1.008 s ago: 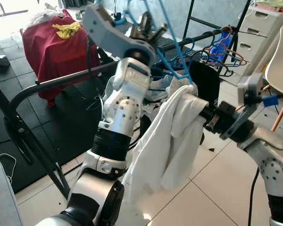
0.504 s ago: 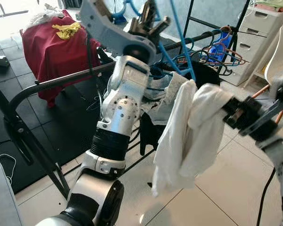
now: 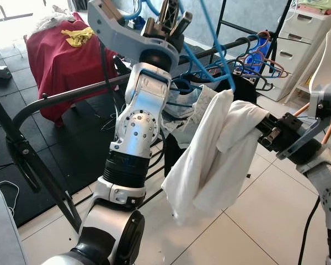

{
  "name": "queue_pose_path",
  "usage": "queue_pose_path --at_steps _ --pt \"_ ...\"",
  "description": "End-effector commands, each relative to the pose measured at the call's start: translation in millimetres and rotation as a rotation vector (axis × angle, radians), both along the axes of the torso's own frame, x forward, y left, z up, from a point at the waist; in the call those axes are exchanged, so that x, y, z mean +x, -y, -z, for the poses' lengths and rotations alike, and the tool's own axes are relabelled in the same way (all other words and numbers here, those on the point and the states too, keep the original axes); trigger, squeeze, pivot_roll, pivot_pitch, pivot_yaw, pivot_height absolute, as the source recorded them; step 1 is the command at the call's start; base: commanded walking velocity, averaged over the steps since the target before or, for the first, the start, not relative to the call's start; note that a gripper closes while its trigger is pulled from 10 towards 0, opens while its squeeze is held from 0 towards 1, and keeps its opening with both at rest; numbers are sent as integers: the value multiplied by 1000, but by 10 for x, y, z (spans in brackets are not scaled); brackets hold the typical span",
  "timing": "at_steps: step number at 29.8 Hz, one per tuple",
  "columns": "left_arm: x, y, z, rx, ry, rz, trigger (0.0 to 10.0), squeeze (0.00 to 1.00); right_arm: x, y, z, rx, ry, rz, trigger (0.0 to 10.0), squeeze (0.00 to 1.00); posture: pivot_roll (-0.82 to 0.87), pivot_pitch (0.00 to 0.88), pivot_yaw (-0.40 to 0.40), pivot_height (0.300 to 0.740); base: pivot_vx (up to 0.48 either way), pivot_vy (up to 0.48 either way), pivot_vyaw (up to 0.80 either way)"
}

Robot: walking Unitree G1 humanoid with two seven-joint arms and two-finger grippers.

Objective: Hang hanger

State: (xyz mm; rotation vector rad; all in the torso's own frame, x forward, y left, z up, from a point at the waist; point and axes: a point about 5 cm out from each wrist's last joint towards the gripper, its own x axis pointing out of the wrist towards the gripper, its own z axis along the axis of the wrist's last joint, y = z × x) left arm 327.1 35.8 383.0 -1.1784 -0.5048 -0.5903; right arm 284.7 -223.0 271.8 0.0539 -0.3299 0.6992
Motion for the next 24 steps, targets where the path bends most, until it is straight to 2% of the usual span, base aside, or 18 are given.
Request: queue_pose_path --at_steps 1,7,11,19,23,24 --pt "-143 351 164 -96 -60 167 10000 0 14 40 -68 7 33 28 0 0 -101 82 1 740 0 0 0" --pt "-157 358 173 -100 -55 204 10000 0 43 55 -60 -1 26 50 0 0 -98 85 0 740 0 0 0" --pt "-187 480 161 -99 -70 233 10000 0 77 -140 94 -111 -32 -12 0 0 -97 88 -2 740 0 0 0" --pt "-153 568 190 -106 -130 242 10000 0 91 -217 105 -127 -37 -45 0 0 -101 89 2 740 0 0 0" --pt "-223 679 210 -76 -122 280 10000 0 102 -252 108 -134 -38 -62 0 0 -99 91 -1 740 0 0 0" --pt "-275 719 207 -49 -96 295 10000 0 88 -294 114 -147 -42 -88 0 0 -100 93 -1 740 0 0 0"
